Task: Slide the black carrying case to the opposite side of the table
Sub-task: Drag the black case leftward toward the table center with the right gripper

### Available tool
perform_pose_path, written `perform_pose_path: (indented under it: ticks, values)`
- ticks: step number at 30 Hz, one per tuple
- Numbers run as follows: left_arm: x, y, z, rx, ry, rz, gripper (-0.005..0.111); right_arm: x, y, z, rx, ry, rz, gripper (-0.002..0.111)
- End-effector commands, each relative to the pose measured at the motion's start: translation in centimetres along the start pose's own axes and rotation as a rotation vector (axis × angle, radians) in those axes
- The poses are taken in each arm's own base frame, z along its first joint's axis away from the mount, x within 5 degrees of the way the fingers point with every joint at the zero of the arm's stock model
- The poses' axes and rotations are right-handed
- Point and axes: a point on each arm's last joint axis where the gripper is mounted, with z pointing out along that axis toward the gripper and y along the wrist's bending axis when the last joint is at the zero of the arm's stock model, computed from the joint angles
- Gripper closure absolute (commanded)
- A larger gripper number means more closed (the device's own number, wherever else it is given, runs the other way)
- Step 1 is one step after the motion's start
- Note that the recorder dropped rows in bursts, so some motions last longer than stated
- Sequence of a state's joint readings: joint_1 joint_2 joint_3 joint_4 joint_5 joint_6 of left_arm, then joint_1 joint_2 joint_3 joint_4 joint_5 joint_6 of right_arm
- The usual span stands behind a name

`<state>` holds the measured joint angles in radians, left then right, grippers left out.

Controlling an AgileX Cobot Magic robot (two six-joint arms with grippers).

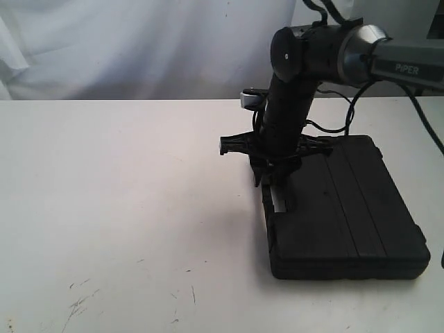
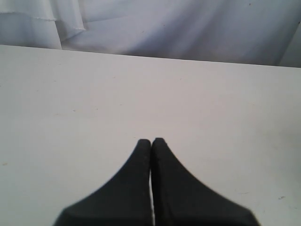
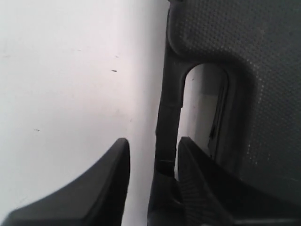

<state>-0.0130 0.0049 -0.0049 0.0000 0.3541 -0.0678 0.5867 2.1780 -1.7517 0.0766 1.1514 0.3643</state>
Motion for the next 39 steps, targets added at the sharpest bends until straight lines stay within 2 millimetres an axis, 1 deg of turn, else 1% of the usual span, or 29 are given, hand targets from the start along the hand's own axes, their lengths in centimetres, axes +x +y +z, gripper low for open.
perform_pose_path:
  ticks: [1,8,13,18,20,22,29,32,34,35,39]
  values:
    - [0.0,0.0,0.0,-0.002,-0.010,-0.002,0.107,-0.1,0.4,0.5,0.026,-0.014,0.060,0.075]
    - [0.0,0.0,0.0,-0.002,-0.010,-0.002,0.107,-0.4,0.5,0.6,0.013,-0.047,0.097,0.075]
    - [0.0,0.0,0.0,-0.002,-0.010,-0.002,0.107,-0.9,0.0,0.6,0.067,-0.104,0.092,0.075]
    - [0.0,0.0,0.0,-0.002,-0.010,-0.002,0.107,-1.3,-0.1,0.5,0.056,-0.134,0.095,0.075]
    - [0.0,0.0,0.0,-0.002,-0.010,-0.002,0.107,-1.3,-0.1,0.9,0.059,-0.129,0.093,0.075]
    - [0.0,0.0,0.0,-0.002,-0.010,-0.002,0.107,-1.3,-0.2,1.9,0.069,-0.104,0.095,0.075]
    - [0.0,0.0,0.0,-0.002,-0.010,-0.002,0.107,-1.4,0.0,2.9,0.057,-0.096,0.100,0.075]
    - [0.0,0.0,0.0,-0.002,-0.010,-0.002,0.107,-1.2,0.3,4.2,0.034,-0.054,0.103,0.075]
    - [0.0,0.0,0.0,-0.002,-0.010,-0.002,0.107,-1.4,0.5,4.1,0.018,-0.070,0.103,0.076]
    - [0.0,0.0,0.0,-0.002,-0.010,-0.002,0.107,-1.4,0.6,3.8,0.011,-0.084,0.100,0.077]
    - [0.0,0.0,0.0,-0.002,-0.010,-0.002,0.107,-1.4,0.7,3.8,0.009,-0.085,0.122,0.085]
